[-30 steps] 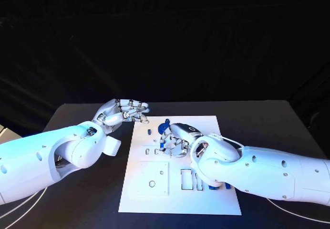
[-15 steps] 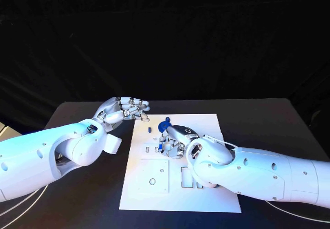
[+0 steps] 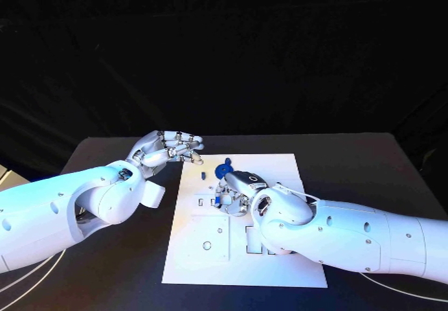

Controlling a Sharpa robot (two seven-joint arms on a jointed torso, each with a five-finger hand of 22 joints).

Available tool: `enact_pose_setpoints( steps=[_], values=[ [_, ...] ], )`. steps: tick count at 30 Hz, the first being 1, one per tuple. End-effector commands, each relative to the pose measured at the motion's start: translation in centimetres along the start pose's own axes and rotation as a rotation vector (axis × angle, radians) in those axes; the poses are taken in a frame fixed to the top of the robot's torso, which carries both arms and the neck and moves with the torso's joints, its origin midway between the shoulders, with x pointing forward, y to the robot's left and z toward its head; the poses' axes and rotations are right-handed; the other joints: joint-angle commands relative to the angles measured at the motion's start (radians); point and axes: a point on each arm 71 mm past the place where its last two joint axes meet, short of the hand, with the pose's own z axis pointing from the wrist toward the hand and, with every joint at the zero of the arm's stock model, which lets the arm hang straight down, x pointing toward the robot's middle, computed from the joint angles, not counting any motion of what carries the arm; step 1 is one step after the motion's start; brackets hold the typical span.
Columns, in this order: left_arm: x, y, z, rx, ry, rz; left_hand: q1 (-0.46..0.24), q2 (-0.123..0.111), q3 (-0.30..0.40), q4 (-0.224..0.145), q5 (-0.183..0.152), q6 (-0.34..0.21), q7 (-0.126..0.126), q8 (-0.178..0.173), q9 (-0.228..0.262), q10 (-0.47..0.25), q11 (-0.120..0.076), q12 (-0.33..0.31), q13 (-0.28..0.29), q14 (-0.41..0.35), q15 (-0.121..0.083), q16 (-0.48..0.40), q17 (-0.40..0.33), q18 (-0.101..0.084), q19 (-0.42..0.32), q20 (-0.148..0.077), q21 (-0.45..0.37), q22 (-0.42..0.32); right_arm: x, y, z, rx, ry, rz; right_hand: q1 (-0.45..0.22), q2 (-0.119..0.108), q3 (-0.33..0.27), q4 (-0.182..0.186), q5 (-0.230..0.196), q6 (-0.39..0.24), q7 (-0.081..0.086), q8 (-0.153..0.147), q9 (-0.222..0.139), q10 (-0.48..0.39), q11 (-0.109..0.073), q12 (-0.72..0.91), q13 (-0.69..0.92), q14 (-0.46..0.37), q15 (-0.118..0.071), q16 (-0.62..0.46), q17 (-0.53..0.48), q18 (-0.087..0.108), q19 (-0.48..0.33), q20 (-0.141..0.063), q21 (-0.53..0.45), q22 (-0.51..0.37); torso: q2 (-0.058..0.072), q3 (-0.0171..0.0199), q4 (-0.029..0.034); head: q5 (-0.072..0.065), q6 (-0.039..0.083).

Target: Assemble the parts on the task board

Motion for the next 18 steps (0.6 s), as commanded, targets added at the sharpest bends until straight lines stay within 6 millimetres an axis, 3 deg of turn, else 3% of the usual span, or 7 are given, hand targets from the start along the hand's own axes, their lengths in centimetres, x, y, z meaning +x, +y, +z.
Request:
enact_pose_setpoints(
  steps=[1, 18],
  values=[
    [0.25, -0.13, 0.03, 0.007, 0.021, -0.004, 0.008, 0.003, 0.007, -0.001, -0.003, 0.002, 0.009, 0.001, 0.002, 0.003, 0.0, -0.004, 0.0, -0.006, 0.0, 0.007, 0.001, 0.008, -0.006, 0.001, 0.004, 0.001, 0.24, 0.03, -0.02, -0.007, 0.011, -0.032, -0.007, -0.004, -0.001, -0.005, 0.0, -0.002, -0.001, 0.006, 0.001, 0.104, -0.004, 0.004, 0.263, 0.106, -0.001, 0.003, 0.263, -0.007, 0.105, -0.008, 0.004, 0.263, 0.0, -0.0008, 0.0002, 0.001, -0.001],
    [0.19, -0.11, 0.01, 0.005, 0.021, -0.004, 0.008, 0.003, 0.007, -0.001, -0.003, 0.002, 0.009, 0.001, 0.002, 0.003, 0.0, -0.004, 0.0, -0.006, 0.0, 0.007, 0.001, 0.008, -0.006, 0.001, 0.004, 0.001, 0.32, 0.01, 0.0, -0.01, 0.006, -0.042, -0.018, -0.024, -0.002, -0.008, -0.012, -0.029, 0.011, -0.005, -0.003, 0.101, 0.006, -0.001, 0.26, 0.106, 0.007, 0.003, 0.263, -0.007, 0.105, -0.002, 0.004, 0.263, 0.0, -0.0003, -0.0004, 0.002, 0.001]
  ],
)
